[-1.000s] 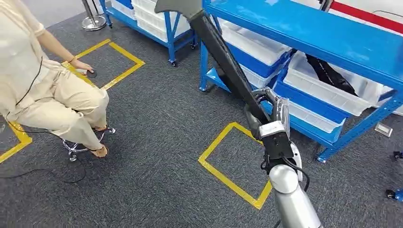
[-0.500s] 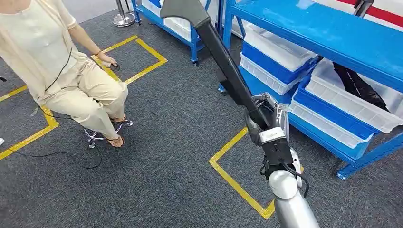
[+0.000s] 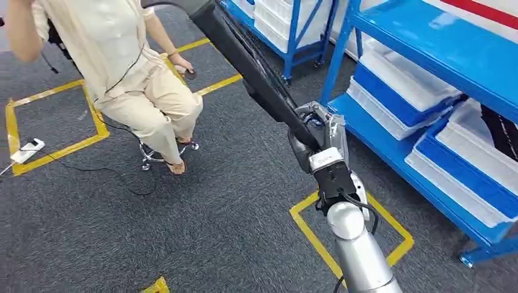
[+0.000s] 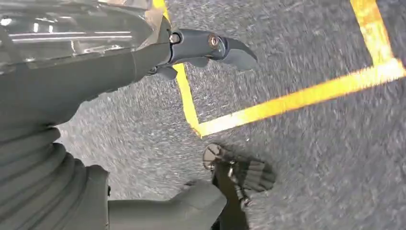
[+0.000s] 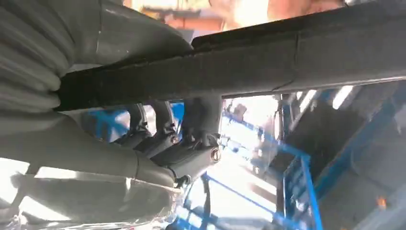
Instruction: Take the parts from the cabinet and place them on the table.
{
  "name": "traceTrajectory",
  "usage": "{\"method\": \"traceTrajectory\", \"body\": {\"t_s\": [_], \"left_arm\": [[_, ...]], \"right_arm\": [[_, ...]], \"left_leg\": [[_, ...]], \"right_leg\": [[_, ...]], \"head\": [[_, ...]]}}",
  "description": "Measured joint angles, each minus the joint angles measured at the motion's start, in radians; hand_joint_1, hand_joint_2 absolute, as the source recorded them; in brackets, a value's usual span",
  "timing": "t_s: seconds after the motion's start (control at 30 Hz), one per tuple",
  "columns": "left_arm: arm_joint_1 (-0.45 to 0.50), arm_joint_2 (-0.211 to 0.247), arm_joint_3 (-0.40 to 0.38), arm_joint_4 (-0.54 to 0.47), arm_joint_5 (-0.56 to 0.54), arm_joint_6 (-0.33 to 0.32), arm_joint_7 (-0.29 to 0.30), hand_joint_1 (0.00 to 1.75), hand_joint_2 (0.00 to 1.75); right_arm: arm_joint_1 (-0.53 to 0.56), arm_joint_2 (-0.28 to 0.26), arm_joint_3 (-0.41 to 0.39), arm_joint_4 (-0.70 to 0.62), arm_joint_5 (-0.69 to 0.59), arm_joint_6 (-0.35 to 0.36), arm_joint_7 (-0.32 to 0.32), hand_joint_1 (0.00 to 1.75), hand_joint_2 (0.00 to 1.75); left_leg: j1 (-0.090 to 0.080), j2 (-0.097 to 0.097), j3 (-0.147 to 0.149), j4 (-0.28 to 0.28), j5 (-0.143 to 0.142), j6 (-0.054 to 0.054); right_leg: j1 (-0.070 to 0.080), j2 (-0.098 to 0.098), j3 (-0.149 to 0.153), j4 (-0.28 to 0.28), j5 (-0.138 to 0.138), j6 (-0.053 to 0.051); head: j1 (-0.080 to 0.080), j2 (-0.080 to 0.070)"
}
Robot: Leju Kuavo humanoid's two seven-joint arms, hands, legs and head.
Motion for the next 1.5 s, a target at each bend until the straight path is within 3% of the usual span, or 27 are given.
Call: {"method": "traceTrajectory", "body": {"t_s": [0.07, 0.13, 0.17, 0.2, 0.3, 0.33, 0.4, 0.43, 0.5, 0.53, 0.57, 0.63, 0.67, 0.7, 0.83, 0.87, 0.93, 1.0, 1.03, 1.07, 1.13, 1.17, 1.2, 1.23, 1.37, 1.43, 1.5], "left_arm": [[0.001, -0.005, 0.015, 0.0, 0.008, 0.003, 0.001, 0.0, 1.75], [0.004, -0.009, 0.021, 0.0, 0.014, 0.008, 0.003, 0.0, 1.75], [0.004, -0.01, 0.024, 0.0, 0.015, 0.011, 0.005, 0.0, 1.75], [0.003, -0.01, 0.029, 0.0, 0.015, 0.013, 0.005, 0.0, 1.75], [0.009, -0.013, 0.04, 0.0, 0.016, 0.015, 0.005, 0.0, 1.75], [0.012, -0.013, 0.041, 0.0, 0.016, 0.015, 0.005, 0.0, 1.75], [0.012, -0.013, 0.042, 0.0, 0.016, 0.013, 0.005, 0.0, 1.75], [0.01, -0.013, 0.042, 0.0, 0.014, 0.01, 0.005, 0.0, 1.75], [0.009, -0.014, 0.042, 0.0, 0.011, 0.003, 0.005, 0.0, 1.75], [0.01, -0.014, 0.042, 0.0, 0.01, 0.0, 0.005, 0.0, 1.75], [0.011, -0.014, 0.042, 0.0, 0.007, 0.0, 0.005, 0.0, 1.75], [0.011, -0.014, 0.042, 0.0, 0.005, -0.003, 0.005, 0.0, 1.75], [0.011, -0.014, 0.042, 0.0, 0.002, -0.003, 0.005, 0.0, 1.75], [0.009, -0.014, 0.042, 0.0, -0.003, -0.006, 0.005, 0.0, 1.75], [0.01, -0.014, 0.042, 0.0, -0.017, -0.009, 0.005, 0.0, 1.75], [0.011, -0.014, 0.042, 0.0, -0.02, -0.01, 0.005, 0.0, 1.75], [0.01, -0.013, 0.041, 0.0, -0.025, -0.011, 0.006, 0.0, 1.75], [0.008, -0.012, 0.041, 0.0, -0.027, -0.011, 0.006, 0.0, 1.75], [0.008, -0.011, 0.041, 0.0, -0.029, -0.011, 0.006, 0.0, 1.75], [0.009, -0.011, 0.041, 0.0, -0.035, -0.012, 0.007, 0.0, 1.75], [0.009, -0.011, 0.039, 0.0, -0.044, -0.018, 0.008, 0.0, 1.75], [0.01, -0.011, 0.037, 0.0, -0.049, -0.022, 0.008, 0.0, 1.75], [0.009, -0.011, 0.036, 0.0, -0.053, -0.024, 0.008, 0.0, 1.75], [0.009, -0.011, 0.035, 0.0, -0.058, -0.026, 0.008, 0.0, 1.75], [0.014, -0.002, 0.032, 0.0, -0.069, -0.031, 0.008, 0.0, 1.75], [0.015, -0.001, 0.03, 0.0, -0.072, -0.032, 0.008, 0.0, 1.75], [0.011, 0.0, 0.03, 0.0, -0.077, -0.032, 0.008, 0.0, 1.75]], "right_arm": [[-0.002, 0.009, 0.005, 0.019, -0.003, 0.001, -0.001, 1.75, 1.75], [-0.012, 0.021, 0.012, 0.027, -0.003, 0.001, -0.001, 1.75, 1.75], [-0.018, 0.024, 0.016, 0.03, -0.003, 0.001, -0.002, 1.75, 1.75], [-0.024, 0.029, 0.019, 0.035, -0.003, 0.001, -0.002, 1.75, 1.75], [-0.031, 0.041, 0.024, 0.042, -0.003, 0.002, -0.003, 1.75, 1.75], [-0.036, 0.049, 0.026, 0.043, -0.003, 0.002, -0.003, 1.75, 1.75], [-0.045, 0.061, 0.03, 0.045, -0.002, 0.002, -0.002, 1.75, 1.75], [-0.047, 0.062, 0.031, 0.045, 0.0, 0.002, -0.002, 1.75, 1.75], [-0.046, 0.061, 0.031, 0.047, 0.002, 0.0, 0.002, 1.75, 1.75], [-0.045, 0.061, 0.031, 0.049, 0.003, 0.0, 0.002, 1.75, 1.75], [-0.044, 0.061, 0.031, 0.049, 0.003, 0.0, 0.002, 1.75, 1.75], [-0.045, 0.061, 0.031, 0.049, 0.004, -0.001, 0.002, 1.75, 1.75], [-0.044, 0.061, 0.031, 0.048, 0.004, -0.002, 0.002, 1.75, 1.75], [-0.044, 0.061, 0.031, 0.045, 0.004, -0.003, 0.003, 1.75, 1.75], [-0.034, 0.053, 0.029, 0.028, 0.007, -0.011, 0.01, 1.75, 1.75], [-0.027, 0.052, 0.026, 0.02, 0.006, -0.013, 0.011, 1.75, 1.75], [-0.019, 0.043, 0.02, 0.01, 0.006, -0.02, 0.01, 1.75, 1.75], [-0.005, 0.03, 0.013, 0.008, 0.006, -0.021, 0.011, 1.75, 1.75], [0.005, 0.027, 0.01, 0.007, 0.006, -0.023, 0.011, 1.75, 1.75], [0.012, 0.023, 0.007, 0.005, 0.006, -0.024, 0.011, 1.75, 1.75], [0.024, 0.018, 0.002, -0.005, 0.01, -0.029, 0.013, 1.75, 1.75], [0.031, 0.013, -0.005, -0.017, 0.012, -0.035, 0.013, 1.75, 1.75], [0.038, 0.01, -0.009, -0.027, 0.013, -0.039, 0.013, 1.75, 1.75], [0.044, 0.005, -0.012, -0.031, 0.013, -0.041, 0.013, 1.75, 1.75], [0.077, -0.005, -0.022, -0.055, 0.015, -0.044, 0.014, 1.75, 1.75], [0.081, -0.005, -0.026, -0.064, 0.015, -0.045, 0.014, 1.75, 1.75], [0.09, -0.01, -0.03, -0.072, 0.016, -0.048, 0.014, 1.75, 1.75]], "left_leg": [[0.0, -0.029, 0.0, 0.001, 0.0, -0.001], [0.001, -0.055, 0.001, 0.004, 0.001, -0.003], [0.001, -0.064, -0.001, 0.007, 0.0, -0.006], [-0.006, -0.076, -0.007, 0.014, -0.002, -0.015], [0.003, -0.095, -0.018, 0.009, 0.008, -0.033], [0.004, -0.103, -0.023, 0.009, 0.007, -0.04], [0.002, -0.018, -0.046, 0.067, -0.032, -0.046], [0.005, 0.007, -0.081, 0.138, -0.07, -0.051], [0.01, 0.027, -0.156, 0.286, -0.131, -0.058], [0.013, 0.03, -0.173, 0.319, -0.134, -0.06], [0.015, 0.033, -0.166, 0.304, -0.118, -0.06], [0.016, 0.045, -0.089, 0.165, -0.048, -0.059], [0.015, 0.075, -0.03, 0.068, -0.015, -0.056], [0.008, 0.11, -0.011, 0.028, -0.027, -0.053], [-0.005, 0.062, -0.012, 0.02, -0.02, -0.028], [0.007, 0.053, -0.001, 0.007, -0.011, -0.016], [0.003, 0.037, 0.001, 0.004, -0.008, -0.002], [0.003, 0.011, 0.0, 0.004, -0.009, 0.001], [0.003, -0.003, 0.001, 0.005, -0.009, 0.001], [0.002, -0.016, 0.001, 0.005, -0.009, 0.001], [0.002, -0.043, 0.002, 0.006, -0.01, -0.001], [0.003, -0.056, 0.003, 0.007, -0.01, -0.002], [0.003, -0.068, 0.001, 0.008, -0.011, -0.005], [-0.005, -0.079, -0.001, 0.015, -0.015, -0.013], [0.004, -0.11, -0.01, 0.011, -0.011, -0.033], [0.001, -0.008, -0.034, 0.071, -0.052, -0.039], [0.006, 0.028, -0.111, 0.228, -0.128, -0.047]], "right_leg": [[-0.001, 0.003, -0.003, -0.011, 0.025, 0.016], [-0.007, 0.019, 0.071, -0.174, 0.101, 0.037], [-0.014, 0.052, 0.109, -0.257, 0.132, 0.043], [-0.016, 0.08, 0.112, -0.28, 0.131, 0.035], [-0.004, 0.053, 0.116, -0.28, 0.138, 0.015], [-0.013, 0.042, 0.118, -0.286, 0.143, 0.006], [-0.017, 0.023, 0.121, -0.29, 0.145, -0.009], [-0.013, 0.012, 0.122, -0.29, 0.144, -0.018], [-0.005, -0.014, 0.122, -0.289, 0.141, -0.022], [-0.003, -0.026, 0.122, -0.289, 0.14, -0.023], [-0.003, -0.036, 0.122, -0.289, 0.14, -0.023], [-0.003, -0.056, 0.124, -0.289, 0.137, -0.021], [-0.003, -0.065, 0.127, -0.289, 0.135, -0.019], [0.006, -0.071, 0.127, -0.289, 0.131, -0.012], [0.011, -0.105, 0.136, -0.295, 0.125, 0.011], [0.014, -0.094, 0.127, -0.285, 0.117, 0.018], [0.005, -0.019, 0.088, -0.185, 0.064, 0.006], [0.001, 0.001, 0.005, -0.025, 0.006, -0.001], [0.001, 0.004, -0.023, 0.022, -0.003, 0.005], [0.0, 0.005, -0.028, 0.019, 0.005, 0.011], [-0.002, 0.011, 0.026, -0.107, 0.07, 0.032], [-0.006, 0.03, 0.07, -0.201, 0.109, 0.04], [-0.014, 0.073, 0.102, -0.275, 0.133, 0.041], [-0.012, 0.08, 0.103, -0.287, 0.14, 0.03], [-0.012, 0.038, 0.116, -0.29, 0.147, 0.007], [-0.015, 0.023, 0.121, -0.295, 0.147, -0.006], [-0.008, -0.001, 0.123, -0.294, 0.143, -0.013]], "head": [[0.0, 0.0], [0.0, 0.0], [0.0, 0.0], [-0.001, 0.0], [0.0, 0.0], [0.0, 0.0], [-0.011, 0.0], [-0.011, 0.0], [-0.011, 0.0], [-0.011, 0.0], [-0.011, 0.0], [-0.011, 0.0], [-0.013, 0.0], [-0.011, 0.0], [-0.004, 0.0], [-0.003, 0.0], [-0.003, 0.0], [0.002, 0.0], [0.002, 0.0], [0.001, 0.0], [0.001, 0.0], [0.002, 0.0], [0.002, 0.0], [0.001, 0.0], [0.001, 0.0], [-0.009, 0.0], [-0.009, 0.0]]}}
